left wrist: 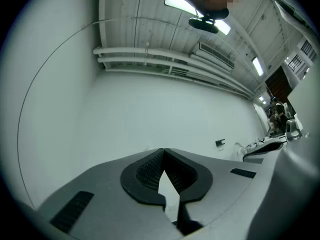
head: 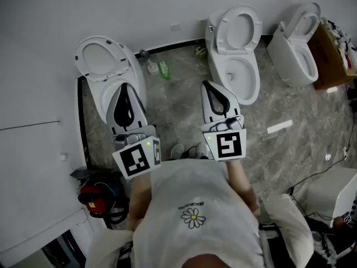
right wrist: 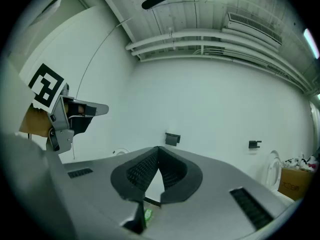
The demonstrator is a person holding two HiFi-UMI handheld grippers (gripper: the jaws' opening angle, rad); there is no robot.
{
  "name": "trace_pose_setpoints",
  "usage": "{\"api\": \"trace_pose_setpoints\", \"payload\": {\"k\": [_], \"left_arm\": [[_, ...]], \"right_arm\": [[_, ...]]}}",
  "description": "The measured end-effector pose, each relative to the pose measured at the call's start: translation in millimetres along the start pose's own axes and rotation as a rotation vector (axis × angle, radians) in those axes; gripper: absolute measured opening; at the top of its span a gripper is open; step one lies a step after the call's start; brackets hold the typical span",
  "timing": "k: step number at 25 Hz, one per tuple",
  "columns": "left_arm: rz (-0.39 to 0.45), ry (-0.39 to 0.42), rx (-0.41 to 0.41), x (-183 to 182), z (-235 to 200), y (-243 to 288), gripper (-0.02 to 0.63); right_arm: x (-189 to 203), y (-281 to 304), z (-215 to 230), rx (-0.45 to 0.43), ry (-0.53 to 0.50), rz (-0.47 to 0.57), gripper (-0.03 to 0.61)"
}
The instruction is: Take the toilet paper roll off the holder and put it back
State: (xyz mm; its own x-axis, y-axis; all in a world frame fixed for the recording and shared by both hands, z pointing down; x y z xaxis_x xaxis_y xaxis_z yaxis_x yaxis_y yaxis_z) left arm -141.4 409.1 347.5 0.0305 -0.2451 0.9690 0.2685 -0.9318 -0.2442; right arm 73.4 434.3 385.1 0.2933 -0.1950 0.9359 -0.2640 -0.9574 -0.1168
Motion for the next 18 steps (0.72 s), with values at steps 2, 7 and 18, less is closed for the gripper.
{"api": "trace_pose_setpoints", "payload": {"k": [2,7,18], "left_arm": [[0.000,0.000,-0.004,2,2,-1,0.018],[-0.002,-0.003,-0.009,3,10,2,0.018],[-0.002,-0.013,-0.044,8,46,-2,0.017]], "right_arm": [[2,-2,1,-0.002,-0.003,0.005,0.011],[4,-4,9,-0.009,0.001,0.012,0.011],[17,-21,44,-0.010,0.052,0.018,0.011]]}}
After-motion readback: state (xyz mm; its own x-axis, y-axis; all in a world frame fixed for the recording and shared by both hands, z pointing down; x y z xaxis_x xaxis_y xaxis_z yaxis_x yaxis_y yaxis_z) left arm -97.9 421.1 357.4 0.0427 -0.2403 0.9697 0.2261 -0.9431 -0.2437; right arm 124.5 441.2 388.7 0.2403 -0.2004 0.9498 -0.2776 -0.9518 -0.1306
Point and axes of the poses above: the fingertips, and each gripper's own axes: y forward along the fingers, z to its right, x out of its underside, the point moved 8 cm from there along -y, backward along the fingers, and after that the axes turned 5 degrees about -y, right-handed, at the moved point
